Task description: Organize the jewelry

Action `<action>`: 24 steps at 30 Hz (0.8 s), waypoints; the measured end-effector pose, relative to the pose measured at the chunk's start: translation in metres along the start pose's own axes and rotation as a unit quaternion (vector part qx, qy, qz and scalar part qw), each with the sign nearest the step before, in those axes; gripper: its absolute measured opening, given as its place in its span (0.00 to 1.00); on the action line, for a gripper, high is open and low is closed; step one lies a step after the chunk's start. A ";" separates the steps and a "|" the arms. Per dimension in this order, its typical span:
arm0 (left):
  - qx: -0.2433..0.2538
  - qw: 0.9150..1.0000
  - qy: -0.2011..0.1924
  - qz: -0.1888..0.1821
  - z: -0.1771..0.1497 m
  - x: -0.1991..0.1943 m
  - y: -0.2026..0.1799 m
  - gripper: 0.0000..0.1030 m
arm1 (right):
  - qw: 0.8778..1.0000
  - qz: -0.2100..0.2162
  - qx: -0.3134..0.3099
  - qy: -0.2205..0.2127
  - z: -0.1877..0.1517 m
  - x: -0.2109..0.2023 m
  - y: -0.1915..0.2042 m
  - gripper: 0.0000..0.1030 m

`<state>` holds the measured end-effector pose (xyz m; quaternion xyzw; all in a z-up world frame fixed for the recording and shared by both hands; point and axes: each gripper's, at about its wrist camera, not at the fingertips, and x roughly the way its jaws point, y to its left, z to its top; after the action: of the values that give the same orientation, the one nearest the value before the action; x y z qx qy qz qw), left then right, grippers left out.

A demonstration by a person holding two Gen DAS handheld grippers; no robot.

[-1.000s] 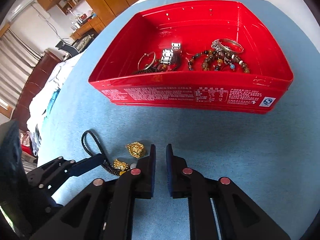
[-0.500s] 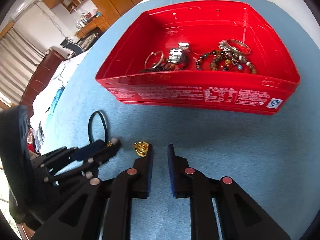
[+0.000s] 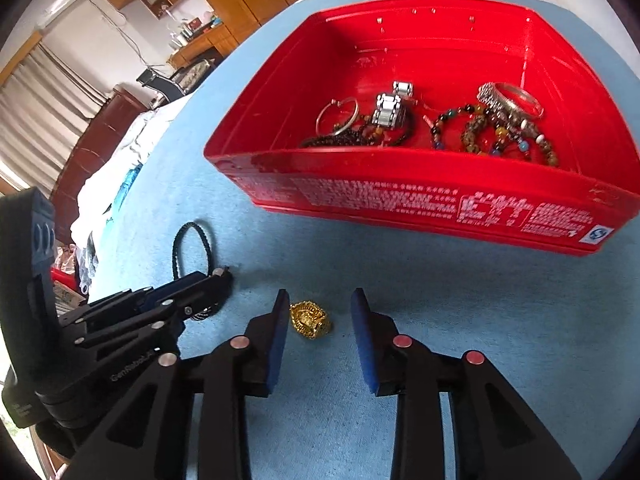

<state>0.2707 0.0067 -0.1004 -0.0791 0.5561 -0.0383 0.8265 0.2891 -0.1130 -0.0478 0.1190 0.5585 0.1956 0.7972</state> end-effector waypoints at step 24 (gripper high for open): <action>-0.009 1.000 0.002 -0.003 0.004 0.003 0.010 0.25 | 0.996 -0.045 -0.074 0.019 -0.011 0.010 0.030 0.30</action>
<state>0.2753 0.0163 -0.1035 -0.0880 0.5577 -0.0364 0.8245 0.2764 -0.0822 -0.0481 0.0308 0.5627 0.2028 0.8008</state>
